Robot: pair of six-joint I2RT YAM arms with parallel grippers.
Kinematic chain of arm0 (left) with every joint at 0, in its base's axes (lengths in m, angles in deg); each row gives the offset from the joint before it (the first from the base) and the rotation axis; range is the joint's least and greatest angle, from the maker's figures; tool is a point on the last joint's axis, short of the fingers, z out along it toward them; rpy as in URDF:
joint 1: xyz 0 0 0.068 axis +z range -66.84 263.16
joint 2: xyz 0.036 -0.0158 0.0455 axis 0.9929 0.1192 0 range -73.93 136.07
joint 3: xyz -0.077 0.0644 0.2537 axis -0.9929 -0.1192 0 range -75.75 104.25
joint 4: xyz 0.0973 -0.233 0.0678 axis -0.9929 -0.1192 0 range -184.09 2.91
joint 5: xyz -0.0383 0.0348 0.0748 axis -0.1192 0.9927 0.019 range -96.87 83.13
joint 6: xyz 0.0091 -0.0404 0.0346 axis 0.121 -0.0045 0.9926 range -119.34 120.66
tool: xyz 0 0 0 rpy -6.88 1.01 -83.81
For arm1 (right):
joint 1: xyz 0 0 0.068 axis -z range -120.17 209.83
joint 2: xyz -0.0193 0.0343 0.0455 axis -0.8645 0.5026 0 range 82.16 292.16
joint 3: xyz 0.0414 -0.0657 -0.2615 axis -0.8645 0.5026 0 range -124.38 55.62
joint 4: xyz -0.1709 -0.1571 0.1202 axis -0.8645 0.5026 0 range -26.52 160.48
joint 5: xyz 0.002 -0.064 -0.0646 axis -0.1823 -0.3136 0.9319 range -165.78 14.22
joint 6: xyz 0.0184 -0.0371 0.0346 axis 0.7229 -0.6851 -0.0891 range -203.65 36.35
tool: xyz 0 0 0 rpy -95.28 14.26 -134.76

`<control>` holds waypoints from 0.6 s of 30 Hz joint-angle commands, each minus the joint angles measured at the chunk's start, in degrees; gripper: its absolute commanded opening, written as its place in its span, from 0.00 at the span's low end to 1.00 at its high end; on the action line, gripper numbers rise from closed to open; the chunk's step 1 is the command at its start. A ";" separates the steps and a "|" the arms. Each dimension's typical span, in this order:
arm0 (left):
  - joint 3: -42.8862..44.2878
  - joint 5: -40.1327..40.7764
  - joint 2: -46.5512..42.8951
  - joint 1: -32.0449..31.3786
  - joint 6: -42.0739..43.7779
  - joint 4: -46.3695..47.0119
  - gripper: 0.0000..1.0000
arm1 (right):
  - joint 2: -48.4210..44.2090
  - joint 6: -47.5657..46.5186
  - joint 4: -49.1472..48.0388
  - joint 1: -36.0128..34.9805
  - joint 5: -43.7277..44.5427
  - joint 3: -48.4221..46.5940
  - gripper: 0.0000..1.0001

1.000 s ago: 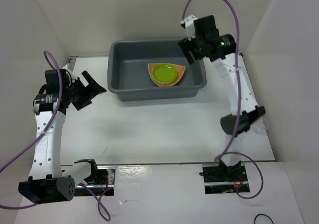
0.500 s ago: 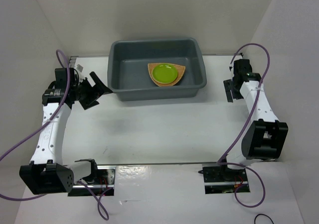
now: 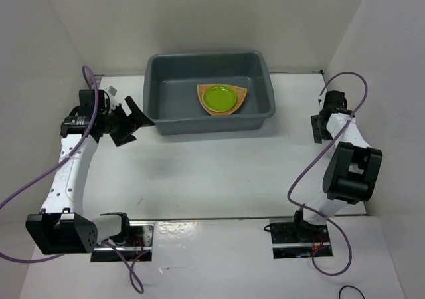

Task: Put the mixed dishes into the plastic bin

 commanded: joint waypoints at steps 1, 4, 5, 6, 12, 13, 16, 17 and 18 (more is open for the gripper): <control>0.85 -0.02 -0.77 -0.21 0.12 -0.02 1.00 | 1.46 -0.79 -4.60 0.33 -1.34 1.00 0.76; 0.32 -0.02 -1.29 -0.21 -0.50 -0.02 1.00 | 3.12 -0.26 -4.60 0.95 -1.87 1.62 0.76; 0.32 -0.02 -1.29 -0.21 -1.02 -0.02 1.00 | 3.13 -0.26 -4.60 0.95 -2.39 1.62 0.76; 0.32 -0.02 -1.29 -0.21 -1.02 -0.02 1.00 | 3.83 -0.26 -4.60 0.95 -2.40 2.23 0.76; 0.32 -0.02 -0.77 -0.21 -1.02 -0.02 1.00 | 6.38 -0.26 -5.13 2.70 -2.40 2.23 0.71; 0.32 -0.02 -0.77 -0.21 -1.02 -0.02 1.00 | 6.39 -0.26 -5.13 2.71 -2.40 2.23 0.69; -0.29 -0.02 -0.77 -0.21 -1.02 1.03 1.00 | 7.52 0.26 -4.60 3.33 -2.92 1.62 0.57; -0.82 -0.02 -0.77 -0.21 -1.02 1.04 1.00 | 7.53 0.27 -3.82 3.33 -2.92 1.62 0.49; -0.82 -0.02 -0.77 -0.21 -1.02 1.04 1.00 | 8.05 0.27 -3.29 3.33 -3.62 0.31 0.41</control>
